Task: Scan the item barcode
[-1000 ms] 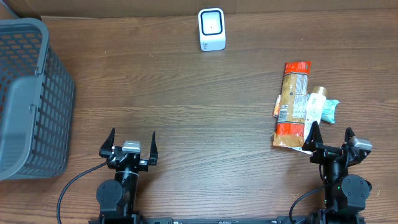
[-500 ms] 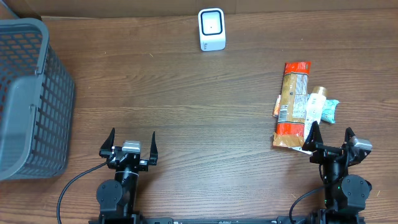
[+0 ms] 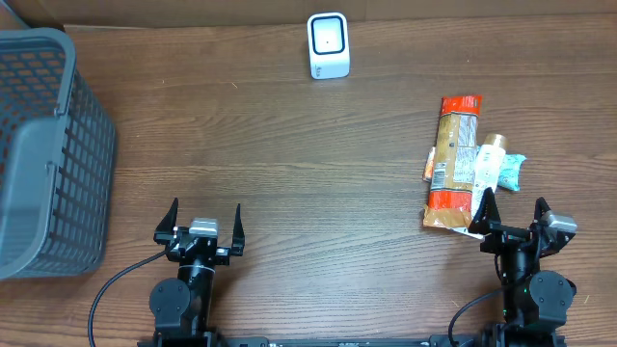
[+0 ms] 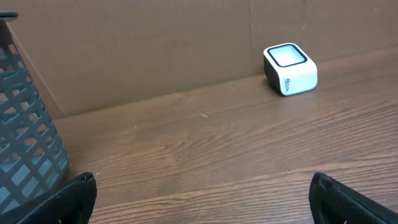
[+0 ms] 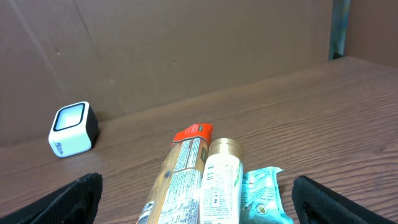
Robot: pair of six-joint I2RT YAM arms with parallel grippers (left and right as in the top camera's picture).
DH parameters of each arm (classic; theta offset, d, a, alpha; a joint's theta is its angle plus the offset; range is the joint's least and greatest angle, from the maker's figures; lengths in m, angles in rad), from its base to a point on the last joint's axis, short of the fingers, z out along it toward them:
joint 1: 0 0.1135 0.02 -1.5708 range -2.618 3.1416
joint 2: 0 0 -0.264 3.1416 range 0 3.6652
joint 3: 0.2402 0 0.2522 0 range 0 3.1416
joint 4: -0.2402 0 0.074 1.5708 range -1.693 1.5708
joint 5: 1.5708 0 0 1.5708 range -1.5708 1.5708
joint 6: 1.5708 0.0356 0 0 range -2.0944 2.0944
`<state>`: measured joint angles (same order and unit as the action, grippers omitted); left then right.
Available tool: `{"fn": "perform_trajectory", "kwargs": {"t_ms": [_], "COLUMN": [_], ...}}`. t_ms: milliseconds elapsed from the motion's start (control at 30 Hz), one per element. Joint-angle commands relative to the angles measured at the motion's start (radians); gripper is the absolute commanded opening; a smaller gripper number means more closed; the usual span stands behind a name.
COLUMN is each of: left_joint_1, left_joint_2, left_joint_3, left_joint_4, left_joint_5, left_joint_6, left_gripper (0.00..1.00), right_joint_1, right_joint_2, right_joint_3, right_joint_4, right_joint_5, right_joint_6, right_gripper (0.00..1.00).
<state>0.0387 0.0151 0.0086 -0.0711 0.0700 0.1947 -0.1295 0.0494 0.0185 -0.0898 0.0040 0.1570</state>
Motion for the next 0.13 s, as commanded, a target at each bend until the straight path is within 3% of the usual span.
{"fn": "perform_trajectory", "kwargs": {"t_ms": [0, 100], "left_joint_1": [-0.006, -0.006], "left_joint_2": [-0.01, -0.01], "left_joint_3": [-0.004, -0.004], "left_joint_4": [-0.002, -0.002], "left_joint_5": [-0.006, -0.006], "left_joint_6": [0.015, 0.015], "left_gripper": [1.0, 1.0], "right_joint_1": [0.001, 0.001], "right_joint_2": [-0.009, -0.009], "right_joint_3": [-0.01, -0.01], "right_joint_4": [0.006, 0.006], "right_joint_5": [-0.003, -0.003], "right_joint_6": [-0.002, -0.002], "right_gripper": [1.0, 1.0]}}
